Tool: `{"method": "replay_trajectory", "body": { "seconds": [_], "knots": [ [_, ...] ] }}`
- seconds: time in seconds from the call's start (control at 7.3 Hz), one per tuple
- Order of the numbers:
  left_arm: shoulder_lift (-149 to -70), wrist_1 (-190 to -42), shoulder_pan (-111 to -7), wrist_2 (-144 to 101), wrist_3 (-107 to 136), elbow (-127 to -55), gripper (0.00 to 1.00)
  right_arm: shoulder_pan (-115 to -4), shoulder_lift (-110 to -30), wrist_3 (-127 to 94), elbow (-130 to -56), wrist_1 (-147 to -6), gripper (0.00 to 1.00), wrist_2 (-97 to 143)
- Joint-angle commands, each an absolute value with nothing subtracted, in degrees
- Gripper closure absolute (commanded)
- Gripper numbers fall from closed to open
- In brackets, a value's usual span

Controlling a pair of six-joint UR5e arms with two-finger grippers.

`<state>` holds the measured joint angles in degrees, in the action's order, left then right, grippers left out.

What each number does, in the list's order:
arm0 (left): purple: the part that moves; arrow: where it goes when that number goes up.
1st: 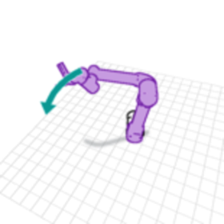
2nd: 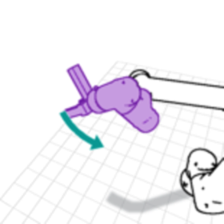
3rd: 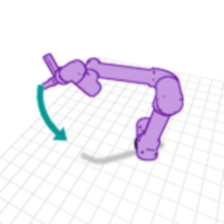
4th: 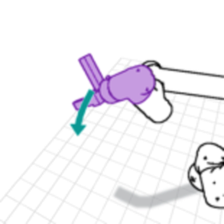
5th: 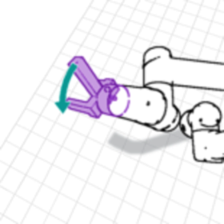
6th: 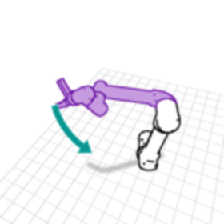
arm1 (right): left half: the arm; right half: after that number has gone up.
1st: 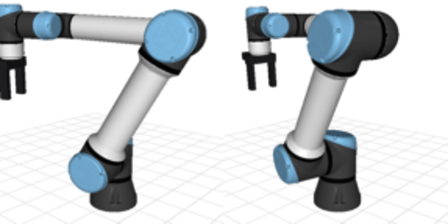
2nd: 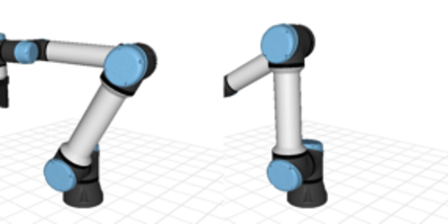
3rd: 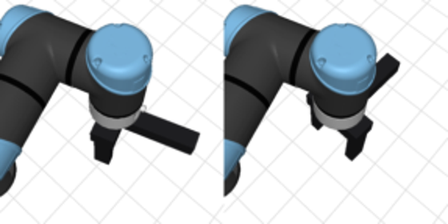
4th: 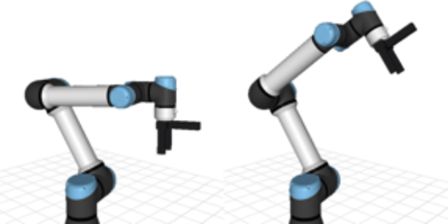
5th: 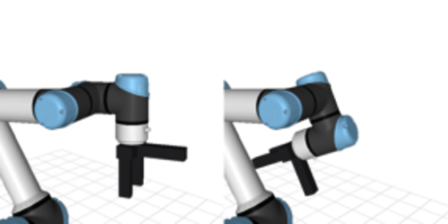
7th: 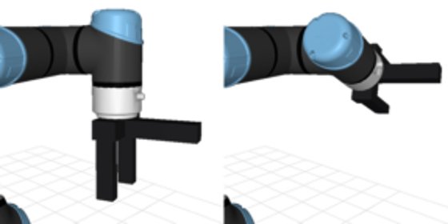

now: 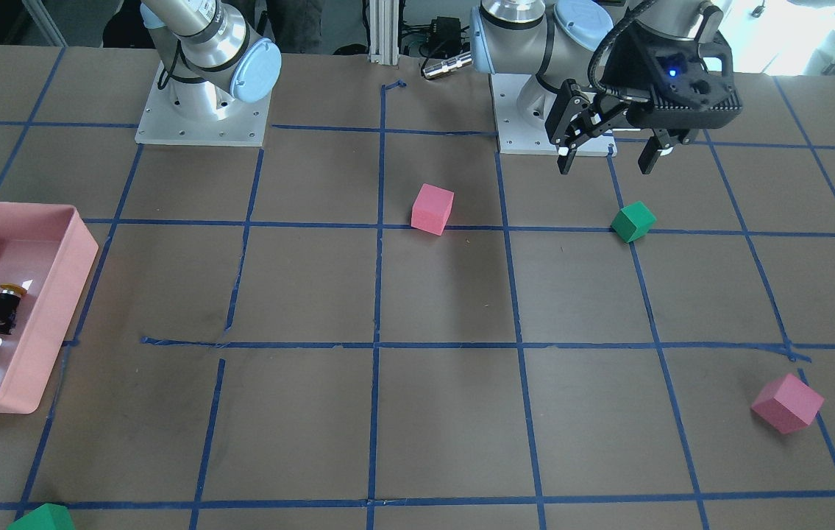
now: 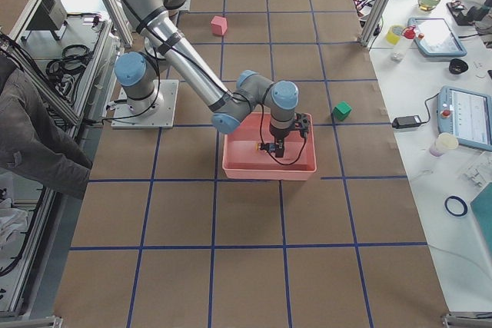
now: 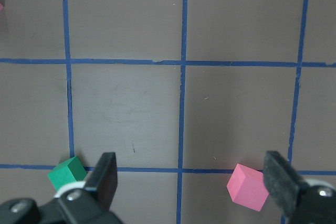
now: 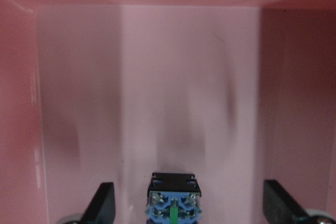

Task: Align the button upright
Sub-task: 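Lower the right gripper into the tray and grasp the black switch body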

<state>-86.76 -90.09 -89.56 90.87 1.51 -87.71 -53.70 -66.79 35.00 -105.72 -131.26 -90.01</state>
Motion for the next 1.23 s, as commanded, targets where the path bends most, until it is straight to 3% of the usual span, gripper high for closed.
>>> {"method": "replay_trajectory", "body": {
  "seconds": [0.0,0.55,0.68,0.82,0.96,1.1],
  "knots": [
    [-86.7,-90.1,-89.5,90.8,1.5,-87.7,0.00,-53.7,-66.8,35.2,-106.2,-131.0,0.01,-90.3],
    [-86.9,-89.9,-89.4,90.7,1.5,-87.7,0.00,-53.7,-66.9,35.2,-107.7,-131.3,0.04,-89.9],
    [-86.8,-90.1,-89.6,91.0,1.5,-87.7,0.00,-53.6,-67.0,35.2,-107.5,-131.4,0.13,-90.0],
    [-86.9,-90.1,-89.6,90.9,1.5,-87.7,0.00,-53.7,-67.0,35.3,-107.7,-131.4,0.32,-90.9],
    [-87.1,-89.9,-89.5,90.8,1.5,-87.7,0.00,-53.6,-67.1,35.3,-107.7,-131.2,0.60,-91.1],
    [-87.2,-90.1,-89.6,90.9,1.5,-87.8,0.00,-53.6,-67.2,35.5,-107.8,-131.2,0.78,-91.1]
  ]
}}
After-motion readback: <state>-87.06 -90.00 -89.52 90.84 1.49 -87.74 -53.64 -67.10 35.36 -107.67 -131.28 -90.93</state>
